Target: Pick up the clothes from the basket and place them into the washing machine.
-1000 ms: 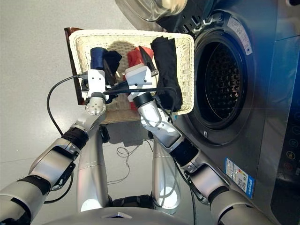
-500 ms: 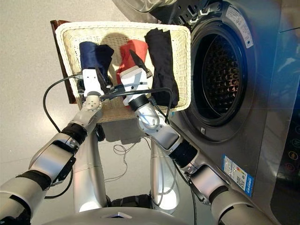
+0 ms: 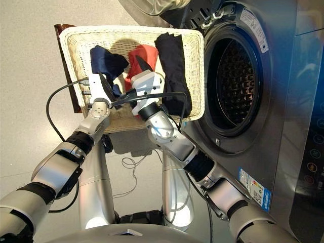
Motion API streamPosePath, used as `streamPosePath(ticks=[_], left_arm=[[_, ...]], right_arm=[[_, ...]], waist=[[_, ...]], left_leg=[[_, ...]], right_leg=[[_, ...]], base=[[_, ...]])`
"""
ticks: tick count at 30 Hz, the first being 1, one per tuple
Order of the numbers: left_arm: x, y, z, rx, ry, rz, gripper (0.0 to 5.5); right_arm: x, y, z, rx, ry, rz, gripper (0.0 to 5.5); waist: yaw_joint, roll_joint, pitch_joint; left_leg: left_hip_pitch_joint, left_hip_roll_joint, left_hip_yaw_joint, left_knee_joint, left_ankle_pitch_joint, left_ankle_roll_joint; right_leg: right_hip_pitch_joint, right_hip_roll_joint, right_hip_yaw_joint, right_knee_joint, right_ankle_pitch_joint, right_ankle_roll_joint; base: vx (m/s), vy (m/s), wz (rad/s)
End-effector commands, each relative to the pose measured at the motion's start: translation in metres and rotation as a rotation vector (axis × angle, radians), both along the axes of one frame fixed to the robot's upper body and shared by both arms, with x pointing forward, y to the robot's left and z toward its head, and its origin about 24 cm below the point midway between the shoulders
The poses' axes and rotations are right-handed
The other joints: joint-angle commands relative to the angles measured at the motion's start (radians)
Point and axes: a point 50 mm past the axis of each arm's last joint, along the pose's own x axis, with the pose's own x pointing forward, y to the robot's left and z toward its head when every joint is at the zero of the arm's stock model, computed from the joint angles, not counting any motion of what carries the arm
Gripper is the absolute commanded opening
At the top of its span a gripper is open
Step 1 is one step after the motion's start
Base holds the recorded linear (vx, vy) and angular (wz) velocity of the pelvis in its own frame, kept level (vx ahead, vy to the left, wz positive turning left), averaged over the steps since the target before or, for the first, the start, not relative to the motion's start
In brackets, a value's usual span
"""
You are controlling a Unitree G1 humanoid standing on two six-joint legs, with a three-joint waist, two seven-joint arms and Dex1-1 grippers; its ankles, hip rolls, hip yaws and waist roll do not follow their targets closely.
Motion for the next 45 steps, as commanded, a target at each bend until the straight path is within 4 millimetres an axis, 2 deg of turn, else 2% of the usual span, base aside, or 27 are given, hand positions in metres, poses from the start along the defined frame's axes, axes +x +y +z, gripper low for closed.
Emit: streamPosePath(ticks=[1,5,9,12,15,18,20,24,33,40,45], left_arm=[[-0.004,-0.025,0.014,-0.012,-0.103,-0.095,0.00],[-0.020,-0.027,0.020,-0.048,-0.210,-0.130,0.00],[-0.034,-0.028,0.023,-0.062,-0.290,-0.161,0.00],[-0.059,-0.021,0.034,0.041,-0.425,-0.226,0.00],[-0.083,-0.017,0.049,0.087,-0.540,-0.302,0.00],[-0.093,-0.019,0.057,0.123,-0.593,-0.357,0.00],[-0.108,-0.022,0.069,0.168,-0.665,-0.445,0.00],[-0.121,-0.031,0.084,0.235,-0.743,-0.556,0.00],[-0.131,-0.053,0.093,0.316,-0.815,-0.699,0.00],[-0.132,-0.057,0.099,0.355,-0.851,-0.725,0.00],[-0.133,-0.062,0.102,0.359,-0.865,-0.739,0.00]], right_arm=[[-0.015,-0.010,0.027,0.126,-0.114,0.035,5.50],[-0.009,-0.030,0.023,0.124,-0.108,-0.053,5.50],[-0.007,-0.042,0.022,0.171,-0.083,-0.086,5.50],[-0.010,-0.062,0.024,0.203,-0.070,-0.066,5.50],[-0.012,-0.072,0.023,0.241,-0.024,-0.020,5.50],[-0.013,-0.070,0.027,0.235,-0.010,0.036,5.50],[-0.012,-0.064,0.030,0.220,0.025,0.115,5.50],[-0.017,-0.050,0.044,0.165,0.012,0.248,5.50],[-0.032,-0.017,0.076,0.015,-0.103,0.446,5.50],[-0.037,-0.007,0.085,-0.001,-0.133,0.493,5.50],[-0.035,-0.007,0.086,0.011,-0.125,0.481,5.50]], waist=[[0.005,0.017,-0.010],[0.016,0.020,-0.010],[0.027,0.020,-0.010],[0.040,0.014,-0.010],[0.054,0.024,-0.010],[0.063,0.023,-0.010],[0.078,0.019,-0.010],[0.090,0.008,-0.010],[0.092,0.005,-0.015],[0.091,0.006,-0.024],[0.092,0.013,-0.019]], left_leg=[[0.114,-0.005,0.018,-0.044,-0.062,-0.026],[0.200,-0.015,0.034,-0.133,-0.036,-0.028],[0.286,-0.023,0.049,-0.208,-0.018,-0.023],[0.396,-0.036,0.061,-0.293,0.003,-0.025],[0.479,-0.054,0.068,-0.356,0.019,-0.027],[0.541,-0.060,0.079,-0.396,0.031,-0.027],[0.624,-0.063,0.092,-0.430,0.028,-0.025],[0.685,-0.060,0.111,-0.445,0.029,-0.019],[0.706,-0.054,0.110,-0.393,0.003,-0.018],[0.699,-0.053,0.108,-0.374,-0.001,-0.018],[0.691,-0.054,0.099,-0.362,-0.001,-0.018]], right_leg=[[0.032,-0.022,0.008,-0.148,0.105,0.029],[0.115,-0.022,0.006,-0.233,0.130,0.035],[0.192,-0.022,0.007,-0.295,0.148,0.046],[0.307,-0.029,-0.003,-0.378,0.166,0.057],[0.387,-0.036,-0.015,-0.437,0.181,0.063],[0.435,-0.037,-0.017,-0.467,0.192,0.068],[0.512,-0.037,-0.008,-0.498,0.198,0.077],[0.557,-0.031,0.012,-0.500,0.202,0.080],[0.590,-0.032,0.030,-0.493,0.192,0.076],[0.587,-0.033,0.035,-0.490,0.190,0.074],[0.583,-0.035,0.035,-0.483,0.187,0.070]], base=[[0.000,0.000,0.000],[0.059,-0.003,-0.005],[0.074,0.004,-0.044],[0.108,-0.023,-0.073],[0.090,-0.015,0.042],[0.062,0.021,0.045],[0.074,0.036,0.026],[0.014,0.012,-0.006],[0.000,0.000,0.000],[0.000,0.000,0.000],[0.000,0.000,0.000]])
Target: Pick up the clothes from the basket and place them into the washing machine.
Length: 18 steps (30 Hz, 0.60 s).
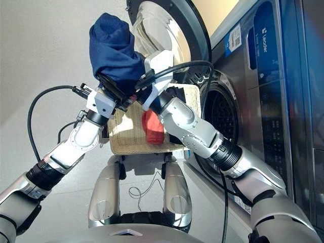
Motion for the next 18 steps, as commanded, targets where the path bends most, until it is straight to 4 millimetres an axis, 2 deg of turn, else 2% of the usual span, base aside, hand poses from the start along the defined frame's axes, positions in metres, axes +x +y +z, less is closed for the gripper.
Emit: streamPosePath(ticks=[1,2,3,4,5,11,14,15,16,17,18], left_arm=[[-0.028,-0.031,0.038,-0.026,-0.224,-0.204,0.00],[-0.028,-0.032,0.038,-0.028,-0.226,-0.205,0.00],[-0.028,-0.032,0.039,-0.028,-0.233,-0.204,0.00],[-0.028,-0.033,0.040,-0.028,-0.239,-0.199,0.00],[-0.028,-0.033,0.041,-0.031,-0.242,-0.195,0.00],[-0.024,-0.033,0.040,-0.058,-0.242,-0.158,0.00],[-0.023,-0.031,0.038,-0.072,-0.241,-0.135,0.00],[-0.014,-0.027,0.023,-0.100,-0.191,-0.063,0.00],[-0.012,-0.033,0.023,-0.102,-0.181,-0.078,0.95],[-0.018,-0.042,0.021,-0.045,-0.194,-0.132,2.33],[-0.024,-0.042,0.023,-0.079,-0.203,-0.143,4.08]], right_arm=[[-0.031,0.014,0.049,0.093,-0.200,0.164,5.50],[-0.031,0.013,0.048,0.099,-0.196,0.157,5.50],[-0.031,0.012,0.048,0.104,-0.196,0.152,4.77],[-0.031,0.011,0.048,0.111,-0.196,0.146,1.62],[-0.031,0.010,0.047,0.118,-0.195,0.137,0.00],[-0.023,-0.005,0.038,0.161,-0.200,-0.004,0.00],[-0.015,-0.023,0.024,0.178,-0.182,-0.144,0.00],[-0.011,-0.029,0.015,0.176,-0.172,-0.208,0.00],[-0.010,-0.032,0.011,0.159,-0.180,-0.248,0.00],[-0.009,-0.042,-0.001,0.136,-0.179,-0.304,0.00],[-0.004,-0.056,-0.017,0.088,-0.159,-0.409,0.00]], waist=[[-0.001,0.006,-0.020],[-0.001,0.006,-0.019],[-0.001,0.006,-0.018],[-0.001,0.007,-0.017],[-0.001,0.008,-0.016],[-0.002,0.013,-0.013],[-0.006,0.017,-0.012],[-0.007,0.015,-0.012],[-0.010,0.016,-0.012],[-0.014,0.020,-0.012],[-0.014,0.026,-0.012]], left_leg=[[0.044,-0.010,0.011,0.094,-0.109,-0.026],[0.042,-0.010,0.010,0.096,-0.108,-0.026],[0.039,-0.009,0.009,0.098,-0.108,-0.026],[0.037,-0.008,0.007,0.100,-0.108,-0.026],[0.035,-0.008,0.006,0.101,-0.108,-0.026],[0.026,-0.007,-0.003,0.111,-0.109,-0.025],[0.020,-0.006,-0.007,0.113,-0.108,-0.025],[0.018,-0.006,-0.010,0.116,-0.109,-0.024],[0.016,-0.007,-0.012,0.114,-0.107,-0.024],[0.014,-0.007,-0.014,0.114,-0.108,-0.023],[0.012,-0.007,-0.018,0.116,-0.109,-0.022]], right_leg=[[-0.065,-0.019,0.037,0.021,0.044,0.032],[-0.064,-0.019,0.036,0.020,0.043,0.032],[-0.063,-0.019,0.036,0.020,0.043,0.032],[-0.064,-0.019,0.036,0.020,0.042,0.031],[-0.065,-0.019,0.035,0.021,0.042,0.030],[-0.064,-0.020,0.028,0.026,0.037,0.025],[-0.065,-0.021,0.022,0.027,0.035,0.025],[-0.065,-0.021,0.021,0.029,0.034,0.024],[-0.065,-0.020,0.022,0.027,0.035,0.024],[-0.066,-0.021,0.020,0.028,0.032,0.025],[-0.065,-0.023,0.017,0.029,0.030,0.027]], base=[[0.000,0.000,0.000],[0.000,0.000,0.000],[0.000,0.000,0.000],[0.000,0.000,0.000],[0.000,0.000,0.000],[0.000,0.000,0.000],[0.000,0.000,0.000],[0.000,0.000,0.000],[0.000,0.000,0.000],[0.000,0.000,0.000],[0.000,0.000,0.000]])
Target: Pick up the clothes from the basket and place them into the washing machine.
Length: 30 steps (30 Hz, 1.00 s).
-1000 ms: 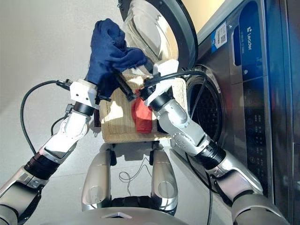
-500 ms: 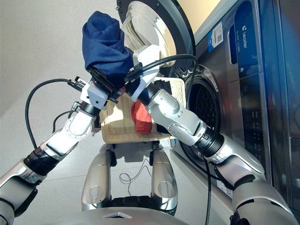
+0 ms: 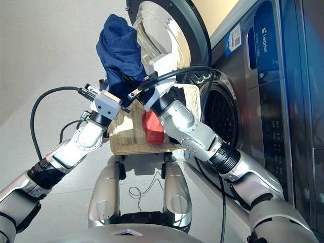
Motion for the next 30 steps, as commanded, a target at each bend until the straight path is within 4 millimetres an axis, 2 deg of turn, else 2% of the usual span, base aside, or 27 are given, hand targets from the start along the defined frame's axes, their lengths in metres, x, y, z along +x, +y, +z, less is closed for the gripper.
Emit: streamPosePath(ticks=[1,3,5,6,10,14,18,22,25,26,30], left_arm=[[-0.021,-0.013,0.046,-0.087,-0.248,-0.114,5.50],[-0.022,-0.006,0.045,-0.113,-0.246,-0.106,5.50],[-0.022,-0.003,0.041,-0.146,-0.209,-0.103,5.50],[-0.022,-0.002,0.042,-0.158,-0.204,-0.109,5.50],[-0.021,-0.005,0.043,-0.202,-0.187,-0.132,5.50],[-0.021,-0.009,0.045,-0.219,-0.182,-0.149,5.50],[-0.022,-0.012,0.050,-0.264,-0.169,-0.178,5.50],[-0.023,-0.021,0.055,-0.351,-0.126,-0.229,5.50],[-0.023,-0.026,0.059,-0.396,-0.109,-0.247,5.50],[-0.023,-0.031,0.060,-0.443,-0.077,-0.265,5.50],[-0.024,-0.039,0.062,-0.474,-0.049,-0.295,5.50]], right_arm=[[0.000,-0.042,0.012,0.004,-0.163,-0.235,0.00],[0.011,-0.061,-0.021,-0.051,-0.056,-0.382,0.00],[0.020,-0.086,-0.064,-0.092,0.087,-0.579,0.00],[0.020,-0.087,-0.070,-0.118,0.096,-0.590,0.00],[0.026,-0.109,-0.117,-0.187,0.249,-0.799,0.00],[0.032,-0.126,-0.141,-0.189,0.361,-0.963,0.00],[0.038,-0.140,-0.154,-0.162,0.461,-1.082,0.00],[0.045,-0.149,-0.164,-0.152,0.573,-1.125,0.00],[0.049,-0.153,-0.160,-0.090,0.594,-1.146,0.00],[0.052,-0.161,-0.157,-0.042,0.615,-1.197,0.00],[0.061,-0.190,-0.136,-0.076,0.558,-1.352,0.00]], waist=[[-0.012,0.026,-0.013],[-0.011,0.031,-0.013],[-0.013,0.038,-0.013],[-0.013,0.038,-0.013],[-0.013,0.049,-0.013],[-0.007,0.064,-0.013],[0.002,0.079,-0.013],[0.015,0.091,-0.013],[0.017,0.094,-0.013],[0.020,0.099,-0.013],[0.027,0.113,-0.013]], left_leg=[[0.021,-0.007,-0.004,0.105,-0.107,-0.022],[0.019,-0.009,-0.009,0.105,-0.106,-0.022],[0.015,-0.011,-0.012,0.104,-0.106,-0.021],[0.014,-0.011,-0.013,0.103,-0.105,-0.022],[0.008,-0.014,-0.018,0.108,-0.108,-0.020],[0.001,-0.016,-0.020,0.114,-0.111,-0.018],[-0.009,-0.018,-0.023,0.118,-0.113,-0.019],[-0.041,-0.023,-0.036,0.137,-0.117,-0.019],[-0.074,-0.026,-0.044,0.163,-0.123,-0.018],[-0.111,-0.029,-0.055,0.191,-0.130,-0.017],[-0.230,-0.037,-0.077,0.288,-0.157,-0.015]], right_leg=[[-0.068,-0.022,0.035,0.028,0.030,0.027],[-0.067,-0.024,0.032,0.028,0.029,0.028],[-0.070,-0.024,0.028,0.031,0.028,0.029],[-0.072,-0.024,0.028,0.031,0.028,0.029],[-0.076,-0.027,0.026,0.031,0.026,0.030],[-0.083,-0.029,0.026,0.038,0.024,0.031],[-0.091,-0.033,0.023,0.044,0.020,0.031],[-0.116,-0.036,0.019,0.063,0.012,0.029],[-0.143,-0.036,0.019,0.084,0.004,0.025],[-0.178,-0.036,0.021,0.123,-0.008,0.022],[-0.287,-0.039,0.024,0.234,-0.041,0.011]], base=[[0.000,0.000,0.000],[0.000,0.000,0.000],[0.000,0.000,0.000],[0.000,0.000,0.000],[0.000,0.000,0.000],[0.000,0.000,0.000],[0.000,0.000,0.000],[0.000,0.000,0.000],[0.000,0.000,0.000],[-0.052,-0.038,0.128],[-0.070,-0.040,0.222]])
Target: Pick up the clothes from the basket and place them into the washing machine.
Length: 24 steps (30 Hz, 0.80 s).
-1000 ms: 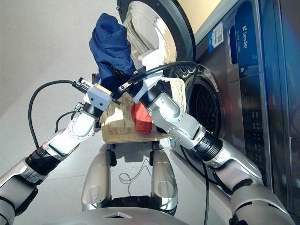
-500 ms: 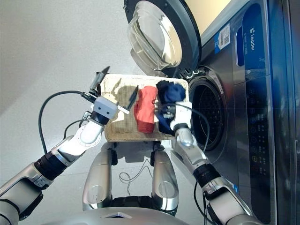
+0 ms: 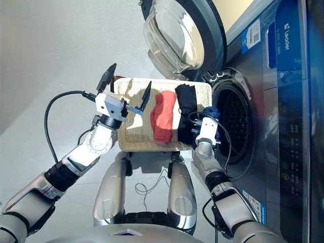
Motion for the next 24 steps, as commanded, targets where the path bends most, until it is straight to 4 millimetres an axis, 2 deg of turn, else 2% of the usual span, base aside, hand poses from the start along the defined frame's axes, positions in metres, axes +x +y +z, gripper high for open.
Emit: streamPosePath(ticks=[1,2,3,4,6,11,12,13,20,24], left_arm=[[-0.023,-0.014,0.031,-0.105,-0.120,-0.151,5.50],[-0.023,-0.014,0.028,-0.100,-0.106,-0.151,5.50],[-0.023,-0.014,0.028,-0.101,-0.109,-0.152,5.50],[-0.023,-0.012,0.023,-0.085,-0.091,-0.145,5.50],[-0.023,-0.010,0.020,-0.075,-0.080,-0.140,5.50],[-0.025,-0.002,0.020,-0.041,-0.102,-0.106,5.50],[-0.025,-0.001,0.021,-0.042,-0.103,-0.105,5.50],[-0.025,0.003,0.023,-0.031,-0.122,-0.087,5.50],[-0.026,0.017,0.030,-0.024,-0.162,-0.019,5.50],[-0.023,0.022,0.028,-0.008,-0.159,0.013,5.50]], right_arm=[[0.011,-0.047,0.043,-0.064,-0.144,-0.194,0.00],[0.013,-0.057,0.052,-0.085,-0.155,-0.234,0.00],[0.014,-0.058,0.053,-0.085,-0.158,-0.235,0.00],[0.013,-0.081,0.069,-0.166,-0.169,-0.323,0.00],[0.010,-0.107,0.087,-0.255,-0.170,-0.415,0.00],[-0.003,-0.160,0.126,-0.411,-0.134,-0.584,0.00],[-0.003,-0.160,0.127,-0.411,-0.136,-0.583,0.00],[-0.013,-0.182,0.142,-0.459,-0.111,-0.654,0.00],[-0.045,-0.224,0.165,-0.409,-0.108,-0.874,0.00],[-0.051,-0.230,0.167,-0.365,-0.122,-0.888,0.00]], waist=[[0.024,0.032,-0.014],[0.026,0.035,-0.014],[0.026,0.037,-0.014],[0.033,0.042,-0.014],[0.041,0.052,-0.014],[0.043,0.066,-0.014],[0.042,0.067,-0.014],[0.043,0.069,-0.014],[0.041,0.074,-0.014],[0.039,0.067,-0.014]], left_leg=[[-0.090,-0.016,-0.009,0.221,-0.162,-0.023],[-0.122,-0.016,-0.013,0.241,-0.167,-0.022],[-0.130,-0.015,-0.015,0.249,-0.170,-0.022],[-0.193,-0.015,-0.021,0.289,-0.178,-0.022],[-0.260,-0.015,-0.029,0.338,-0.196,-0.021],[-0.396,-0.013,-0.033,0.412,-0.210,-0.018],[-0.401,-0.013,-0.032,0.416,-0.212,-0.018],[-0.443,-0.013,-0.035,0.434,-0.214,-0.019],[-0.524,-0.009,-0.031,0.461,-0.220,-0.018],[-0.524,-0.010,-0.026,0.454,-0.220,-0.011]], right_leg=[[-0.170,-0.024,0.056,0.140,-0.005,0.006],[-0.203,-0.024,0.055,0.164,-0.012,0.004],[-0.211,-0.024,0.055,0.171,-0.014,0.004],[-0.269,-0.025,0.058,0.208,-0.025,0.000],[-0.331,-0.027,0.057,0.256,-0.042,-0.002],[-0.473,-0.027,0.075,0.329,-0.051,-0.011],[-0.478,-0.027,0.076,0.333,-0.052,-0.011],[-0.523,-0.028,0.079,0.353,-0.055,-0.014],[-0.606,-0.026,0.084,0.370,-0.051,-0.013],[-0.617,-0.019,0.089,0.365,-0.047,-0.011]], base=[[-0.073,-0.020,0.251],[-0.057,-0.013,0.236],[-0.073,-0.013,0.207],[-0.066,-0.023,0.219],[-0.075,-0.015,0.201],[-0.050,0.014,0.093],[-0.062,0.016,0.087],[-0.053,0.007,0.073],[-0.009,0.002,0.003],[0.000,0.000,0.000]])
